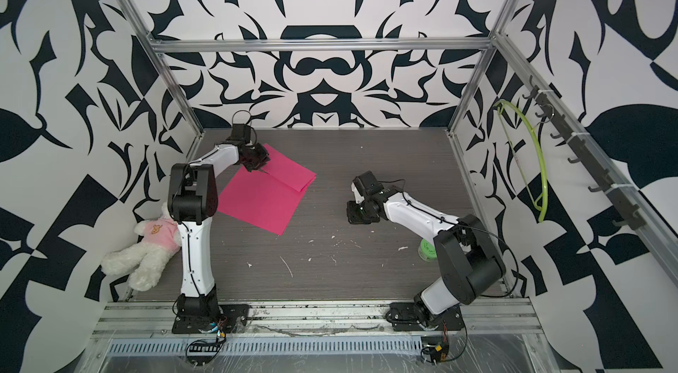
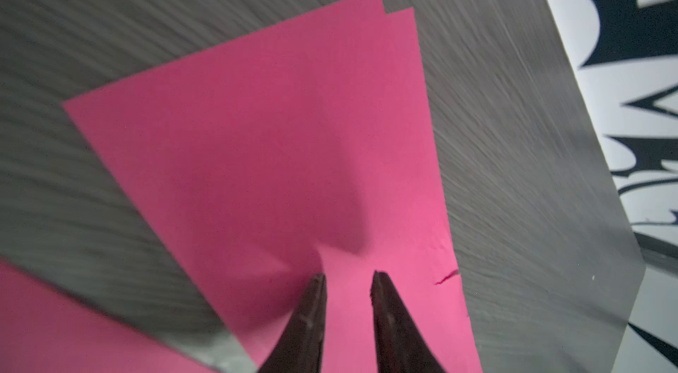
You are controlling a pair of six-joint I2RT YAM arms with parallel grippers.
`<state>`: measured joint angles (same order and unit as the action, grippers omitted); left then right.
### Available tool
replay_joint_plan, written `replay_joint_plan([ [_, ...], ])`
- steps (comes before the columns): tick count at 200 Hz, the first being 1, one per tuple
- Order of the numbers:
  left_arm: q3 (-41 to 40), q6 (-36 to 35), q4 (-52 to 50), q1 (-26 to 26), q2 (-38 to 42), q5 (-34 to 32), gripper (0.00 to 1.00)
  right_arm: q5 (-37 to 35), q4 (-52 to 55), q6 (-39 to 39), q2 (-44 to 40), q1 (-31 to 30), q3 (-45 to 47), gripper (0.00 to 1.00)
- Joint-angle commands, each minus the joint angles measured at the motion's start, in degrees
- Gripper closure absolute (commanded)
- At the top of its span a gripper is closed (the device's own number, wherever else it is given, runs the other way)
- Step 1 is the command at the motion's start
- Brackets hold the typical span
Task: Fold the rectangular paper in half along the long edge
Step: Move the paper to the center of the board.
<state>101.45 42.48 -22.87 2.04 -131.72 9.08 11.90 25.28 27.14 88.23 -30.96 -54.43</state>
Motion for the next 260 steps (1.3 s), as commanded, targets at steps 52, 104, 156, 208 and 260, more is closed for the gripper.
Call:
replay_joint_plan([
  [52, -8.23, 2.91, -3.63, -12.46, 4.5, -5.17, 0.71, -1.55, -1.97, 1.77, 2.92, -4.02, -4.44, 0.81],
  [104, -11.63, 3.5, 0.7, -11.84, 12.74, -1.99, 0.47, -2.08, -2.34, 1.52, 10.82, -9.71, -12.68, 0.8],
  [156, -16.0, -0.65, 1.82, -8.59, 25.87, -1.2, 0.01, 0.49, -3.69, 1.77, 25.73, -14.9, -29.16, 0.47],
  [208, -33.16, 0.08, 4.53, -6.37, 41.37, -3.71, 0.01, 3.73, -3.4, 3.49, 39.16, -16.37, -46.37, 0.57],
  [260, -40.19, -1.85, 3.19, -5.65, 43.05, -2.92, 0.01, 5.03, -1.64, 4.24, 46.35, -16.21, -54.02, 0.79],
])
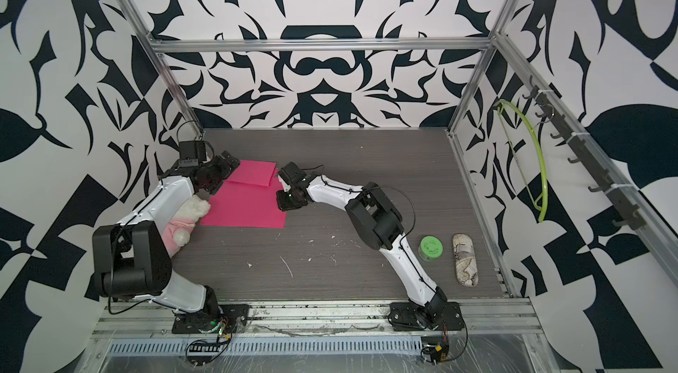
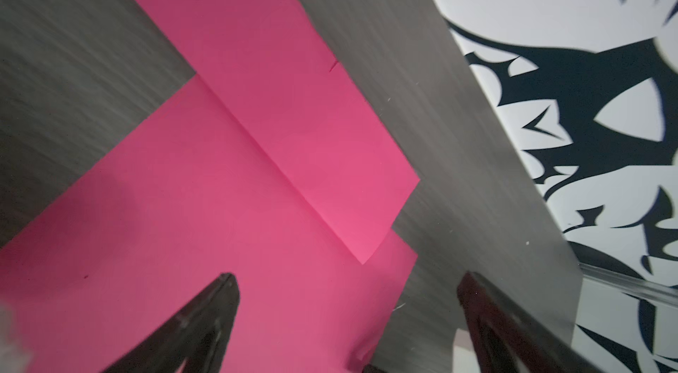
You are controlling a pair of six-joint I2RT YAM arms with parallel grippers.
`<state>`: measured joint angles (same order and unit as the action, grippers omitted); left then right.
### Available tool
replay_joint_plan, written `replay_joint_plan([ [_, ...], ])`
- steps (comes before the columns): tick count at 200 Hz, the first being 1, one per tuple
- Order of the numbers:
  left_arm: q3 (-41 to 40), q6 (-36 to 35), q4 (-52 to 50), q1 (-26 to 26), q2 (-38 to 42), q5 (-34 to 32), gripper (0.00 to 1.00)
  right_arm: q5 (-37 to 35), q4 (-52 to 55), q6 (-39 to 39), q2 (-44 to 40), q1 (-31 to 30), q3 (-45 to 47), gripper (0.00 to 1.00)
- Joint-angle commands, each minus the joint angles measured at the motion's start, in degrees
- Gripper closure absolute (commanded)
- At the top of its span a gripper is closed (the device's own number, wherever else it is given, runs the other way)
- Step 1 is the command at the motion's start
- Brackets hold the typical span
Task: Fold the rectangular paper in half along the long edge
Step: Move the paper to the center of the board, then adjust the paper at the center of the board.
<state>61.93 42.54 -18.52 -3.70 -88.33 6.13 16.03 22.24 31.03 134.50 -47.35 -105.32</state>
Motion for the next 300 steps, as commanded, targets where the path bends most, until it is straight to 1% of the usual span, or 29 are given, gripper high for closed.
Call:
replay_joint_plan([
  [1, -0.76, -1.93, -1.16, 0.1, -0.38, 0.11, 0.01, 0.87, 1.49, 0.35, 0.07, 0.21, -3.14, 0.8],
  [39, -0.29, -2.59, -1.34, 0.2, -1.86, 0.97, 0.0, -1.78, 5.45, -0.37, -0.34, 1.15, -1.06, 0.88],
  [68, 2.0, -3.63, -1.17, 0.79, -4.84, 2.09, 0.0, -4.64, 5.89, -0.79, -4.85, 2.03, 6.49, 0.93],
  [89, 6.14, -5.1, -1.62, 1.15, -10.52, 2.66, 0.01, -5.92, 4.85, -0.47, -9.08, 3.26, 13.86, 0.94],
  [108, 11.61, -6.56, -2.61, 1.24, -17.05, 2.51, 0.01, -6.4, 2.9, -0.02, -13.79, 4.77, 21.27, 0.94],
  [131, 19.01, -7.63, -5.36, 1.16, -25.16, 2.17, 0.01, -8.68, 2.55, 0.13, -19.68, 6.58, 29.69, 0.94],
  [155, 24.21, -7.74, -7.3, 1.22, -30.86, 1.44, 0.0, -10.54, 2.55, 0.35, -24.97, 8.53, 36.64, 0.94],
  [164, 26.15, -7.65, -8.85, 1.2, -32.55, 1.14, 0.02, -11.12, 2.63, 0.44, -27.01, 9.64, 39.05, 0.94],
  [190, 30.64, -7.66, -14.79, 1.21, -37.25, 0.76, 0.12, -12.02, 3.24, 0.16, -31.77, 12.54, 44.09, 0.94],
  [197, 30.71, -7.65, -15.49, 1.22, -37.72, 0.72, 0.14, -12.35, 3.61, -0.06, -33.02, 13.41, 44.93, 0.94],
  [207, 30.39, -7.82, -16.41, 1.2, -38.08, 0.37, 0.14, -12.92, 4.49, -0.64, -34.79, 14.63, 45.94, 0.94],
  [209, 30.36, -7.89, -16.73, 1.23, -38.17, 0.28, 0.17, -13.06, 4.7, -0.71, -35.13, 14.89, 46.07, 0.94],
  [213, 30.42, -8.06, -17.49, 1.18, -38.31, 0.08, 0.18, -13.28, 5.1, -1.03, -35.79, 15.41, 46.35, 0.94],
  [236, 30.2, -9.45, -20.92, 1.18, -38.93, -0.72, 0.18, -13.66, 6.47, -2.34, -39.35, 18.49, 46.96, 0.94],
  [255, 29.92, -10.13, -22.64, 1.22, -38.85, -0.88, 0.18, -13.16, 7.3, -3.74, -41.1, 19.5, 45.83, 0.94],
  [273, 28.08, -9.91, -21.2, 1.24, -36.73, 0.93, 0.18, -11.17, 7.46, -4.48, -41.65, 19.46, 44.05, 0.92],
  [300, 24.75, -8.41, -17.26, 1.4, -30.17, 3.52, 0.16, -7.96, 4.39, -3.8, -42.65, 18.22, 42.91, 0.85],
])
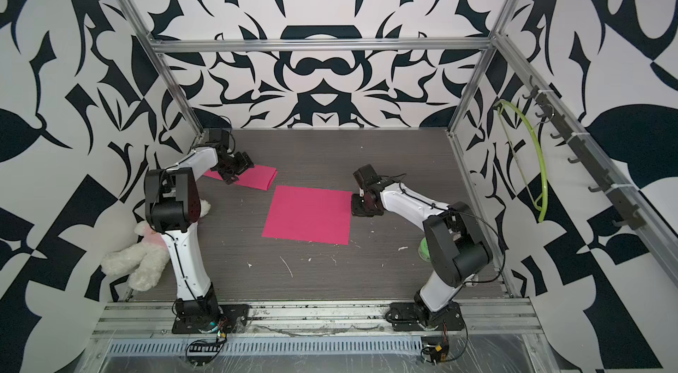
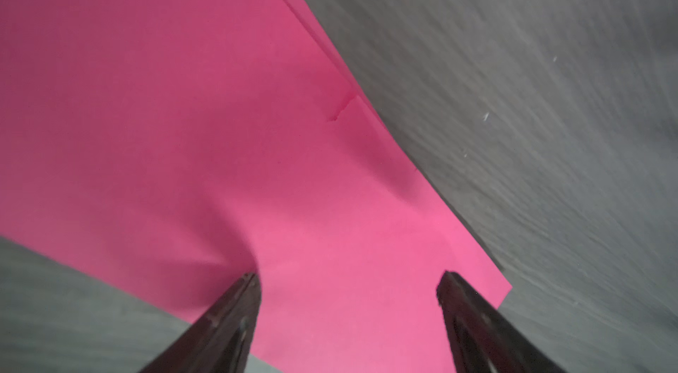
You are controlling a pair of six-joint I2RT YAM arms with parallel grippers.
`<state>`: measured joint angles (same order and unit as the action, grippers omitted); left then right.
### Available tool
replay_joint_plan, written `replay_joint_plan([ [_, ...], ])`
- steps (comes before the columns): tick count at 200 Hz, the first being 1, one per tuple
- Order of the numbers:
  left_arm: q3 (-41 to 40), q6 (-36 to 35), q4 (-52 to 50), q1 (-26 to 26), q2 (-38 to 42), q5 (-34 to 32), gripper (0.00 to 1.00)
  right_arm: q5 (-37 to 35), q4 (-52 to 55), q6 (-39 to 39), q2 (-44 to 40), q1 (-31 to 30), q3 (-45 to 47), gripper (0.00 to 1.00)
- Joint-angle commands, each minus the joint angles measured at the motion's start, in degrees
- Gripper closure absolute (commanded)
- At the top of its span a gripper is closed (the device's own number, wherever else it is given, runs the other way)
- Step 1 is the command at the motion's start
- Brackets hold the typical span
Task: Fold the rectangular paper in half along the long edge
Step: Adjust the paper at the center of the board.
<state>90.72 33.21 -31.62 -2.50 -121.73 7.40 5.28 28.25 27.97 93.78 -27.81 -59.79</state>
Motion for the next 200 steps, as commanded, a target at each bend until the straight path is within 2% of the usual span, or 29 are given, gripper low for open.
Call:
replay_joint_plan([
  [1, -4.09, 0.95, -4.12, 0.21, 3.46, 2.3, 0.16, 2.87, -1.71, -0.73, -1.93, -1.39, -2.7, 0.85],
  [8, -4.59, 1.27, -3.53, 0.15, 5.19, 2.74, 0.16, 2.89, -2.02, -0.74, -1.7, -1.98, -3.35, 0.83],
  [15, -5.14, 1.69, -2.92, 0.21, 6.93, 3.06, 0.09, 2.81, -2.22, -0.66, -1.23, -2.75, -4.19, 0.81],
  [44, -8.82, 4.38, 0.13, 0.2, 14.3, 1.76, 0.0, 2.76, -3.0, -0.2, 2.07, -6.41, -7.66, 0.74],
  [63, -13.0, 6.84, 2.55, 0.21, 19.0, -0.55, 0.01, 3.52, -4.4, 0.17, 4.54, -9.03, -9.84, 0.7],
  [85, -19.65, 10.39, 6.79, 0.22, 23.34, -1.8, 0.01, 3.86, -4.89, -0.74, 9.41, -12.76, -15.91, 0.61],
  [108, -25.58, 13.52, 10.58, 0.0, 25.87, -3.47, 0.01, 4.53, -5.51, -1.64, 15.65, -16.56, -24.22, 0.45],
  [126, -28.56, 15.27, 14.21, -0.94, 25.12, -2.36, 0.01, 6.65, -6.42, -1.77, 20.92, -18.7, -31.03, 0.37],
  [154, -26.08, 14.51, 14.35, -1.81, 18.97, -0.96, 0.0, 9.32, -8.19, -1.82, 27.26, -21.11, -40.18, 0.37],
  [178, -21.28, 12.16, 9.49, -1.95, 13.2, 0.26, 0.08, 11.53, -9.75, -1.35, 30.37, -22.03, -44.7, 0.37],
  [200, -20.14, 9.64, 6.62, -1.89, 11.27, 1.4, 0.14, 13.34, -11.11, -0.41, 32.41, -22.19, -46.26, 0.36],
])
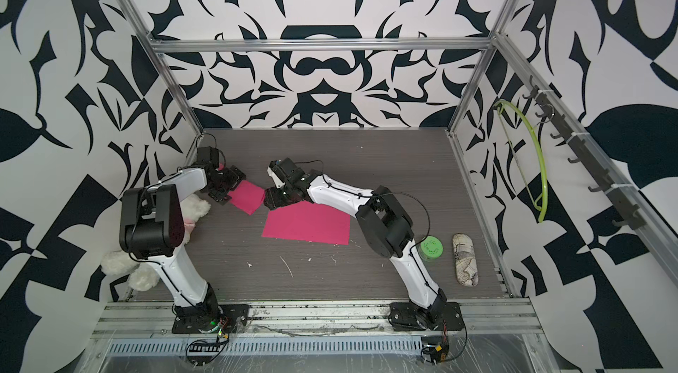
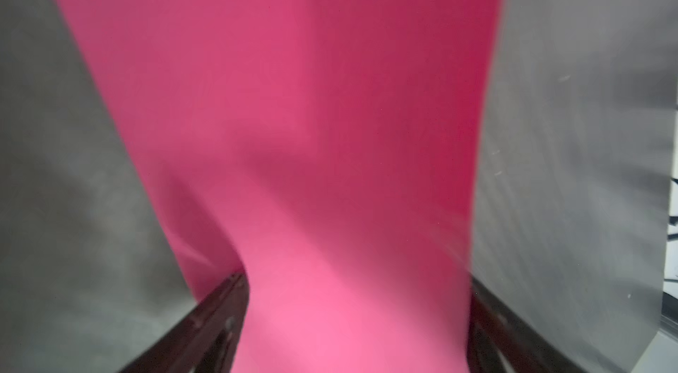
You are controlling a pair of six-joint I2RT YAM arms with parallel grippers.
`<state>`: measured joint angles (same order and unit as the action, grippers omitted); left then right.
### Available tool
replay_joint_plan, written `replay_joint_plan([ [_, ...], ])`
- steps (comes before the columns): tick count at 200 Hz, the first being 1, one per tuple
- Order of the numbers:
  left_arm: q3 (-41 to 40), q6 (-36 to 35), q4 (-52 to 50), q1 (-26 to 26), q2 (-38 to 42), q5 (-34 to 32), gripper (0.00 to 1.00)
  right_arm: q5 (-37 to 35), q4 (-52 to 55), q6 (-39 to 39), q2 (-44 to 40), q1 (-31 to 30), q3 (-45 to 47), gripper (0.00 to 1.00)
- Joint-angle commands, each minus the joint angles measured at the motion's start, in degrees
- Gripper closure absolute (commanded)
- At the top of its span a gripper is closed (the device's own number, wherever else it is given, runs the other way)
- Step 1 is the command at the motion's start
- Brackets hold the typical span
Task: Fold the rectangular paper in half along the long edge
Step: Adjust the paper at the center of the board.
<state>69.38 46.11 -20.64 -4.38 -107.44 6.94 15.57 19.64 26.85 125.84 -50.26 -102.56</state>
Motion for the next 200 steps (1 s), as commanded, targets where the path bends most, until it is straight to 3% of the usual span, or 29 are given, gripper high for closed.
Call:
replay_joint_plan([
  [1, 1.24, -3.37, -4.47, -0.01, -3.03, 1.85, 0.14, 3.14, -2.55, 0.72, 0.45, 0.25, -3.55, 0.36],
  [6, 1.19, -4.04, -5.1, -0.01, -3.11, 1.93, 0.18, 3.66, -2.61, 0.95, 1.0, 0.22, -3.98, 0.36],
  [26, 1.15, -6.88, -7.43, -0.01, -3.68, 3.82, 0.19, 4.97, -3.2, 1.38, 3.5, -0.1, -5.94, 0.35],
  [94, -6.98, -9.37, -8.29, 0.08, 1.75, 9.56, 0.16, 2.46, -2.89, 1.1, 13.03, -0.64, -17.39, 0.39],
  [101, -7.52, -9.37, -8.26, 0.07, 2.21, 10.11, 0.11, 2.44, -2.44, 1.09, 14.26, -0.61, -18.77, 0.39],
  [114, -8.2, -9.37, -8.11, 0.08, 3.05, 10.62, 0.1, 2.65, -0.9, 1.17, 16.57, -0.62, -21.28, 0.47],
  [148, -8.56, -9.33, -8.06, 0.08, 4.79, 11.37, 0.06, 2.87, -0.75, 2.83, 18.18, -0.63, -21.77, 0.88],
  [163, -8.98, -8.85, -7.23, 0.07, 6.14, 11.84, 0.02, 2.06, -0.99, 3.18, 17.72, -0.63, -20.68, 0.99],
  [200, -11.23, -6.47, -5.23, 0.08, 11.94, 9.97, 0.01, 0.64, -1.97, 5.47, 16.98, -0.63, -17.51, 1.0],
])
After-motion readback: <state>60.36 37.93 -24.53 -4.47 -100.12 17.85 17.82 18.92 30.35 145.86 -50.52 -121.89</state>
